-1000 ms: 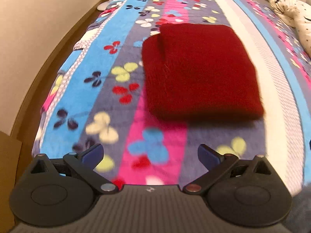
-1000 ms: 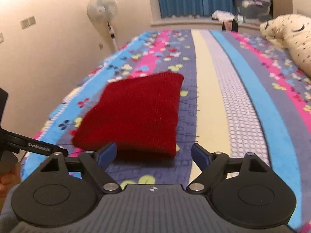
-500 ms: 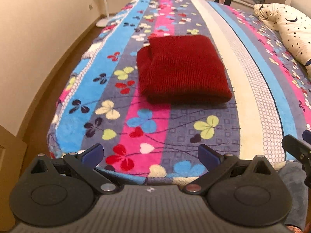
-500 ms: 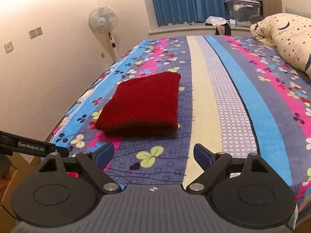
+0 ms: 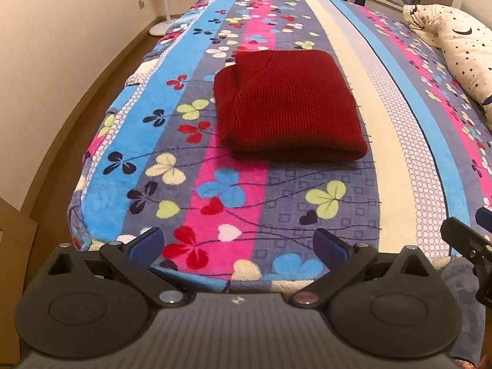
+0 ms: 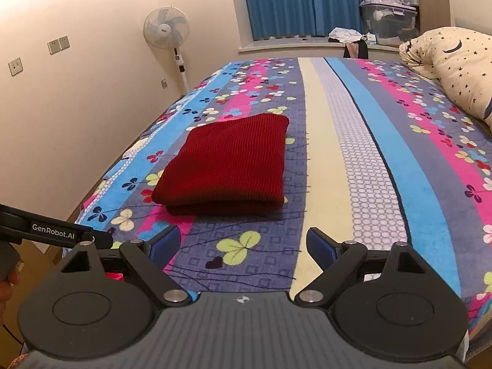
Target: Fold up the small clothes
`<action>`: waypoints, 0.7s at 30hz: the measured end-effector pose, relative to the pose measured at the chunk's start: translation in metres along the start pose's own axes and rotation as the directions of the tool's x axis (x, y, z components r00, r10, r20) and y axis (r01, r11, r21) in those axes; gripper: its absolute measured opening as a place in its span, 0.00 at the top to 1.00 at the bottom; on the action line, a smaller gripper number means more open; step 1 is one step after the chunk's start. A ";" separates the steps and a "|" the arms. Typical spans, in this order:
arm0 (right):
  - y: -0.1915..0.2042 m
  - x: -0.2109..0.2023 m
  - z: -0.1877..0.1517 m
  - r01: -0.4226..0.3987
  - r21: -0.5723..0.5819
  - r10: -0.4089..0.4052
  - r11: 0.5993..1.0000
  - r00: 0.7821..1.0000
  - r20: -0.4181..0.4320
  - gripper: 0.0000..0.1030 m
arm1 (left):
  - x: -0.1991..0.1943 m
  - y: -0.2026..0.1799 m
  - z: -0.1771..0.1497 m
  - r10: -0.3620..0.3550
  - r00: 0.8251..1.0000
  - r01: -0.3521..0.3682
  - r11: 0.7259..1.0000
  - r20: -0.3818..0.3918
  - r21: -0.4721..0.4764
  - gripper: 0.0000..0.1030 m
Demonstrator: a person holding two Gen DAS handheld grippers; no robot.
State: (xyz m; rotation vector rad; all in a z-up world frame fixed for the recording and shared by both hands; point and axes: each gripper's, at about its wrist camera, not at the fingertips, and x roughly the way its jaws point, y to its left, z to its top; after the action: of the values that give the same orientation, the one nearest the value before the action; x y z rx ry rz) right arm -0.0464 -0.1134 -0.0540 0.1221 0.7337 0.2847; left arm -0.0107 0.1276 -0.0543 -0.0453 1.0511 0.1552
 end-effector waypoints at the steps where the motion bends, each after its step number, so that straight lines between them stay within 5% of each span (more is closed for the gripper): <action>1: 0.000 0.002 0.000 -0.001 0.001 0.001 1.000 1.000 -0.005 0.13 | 0.004 0.002 0.002 -0.006 1.000 0.006 1.000 -0.010 -0.012 0.00; 7: -0.014 0.023 0.015 -0.032 0.063 0.034 0.997 0.999 -0.039 0.13 | 0.038 0.022 0.031 -0.102 0.991 0.084 0.976 -0.081 -0.203 0.00; 14: -0.059 0.084 0.064 -0.052 0.223 0.077 0.973 0.992 -0.104 0.11 | 0.096 0.039 0.081 -0.106 0.986 0.046 0.917 -0.130 -0.397 0.00; 19: -0.090 0.151 0.099 -0.042 0.292 0.094 0.955 0.981 -0.167 0.11 | 0.151 0.042 0.114 -0.159 0.978 0.064 0.849 -0.138 -0.524 0.00; 21: -0.105 0.186 0.114 -0.063 0.332 0.133 0.941 0.972 -0.194 0.10 | 0.180 0.044 0.124 -0.195 0.970 0.073 0.802 -0.145 -0.593 0.00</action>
State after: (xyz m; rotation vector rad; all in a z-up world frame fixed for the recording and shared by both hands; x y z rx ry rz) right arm 0.1848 -0.1589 -0.1112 0.4481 0.9883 0.2731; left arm 0.1773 0.2039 -0.1473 -0.7126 1.1632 0.3480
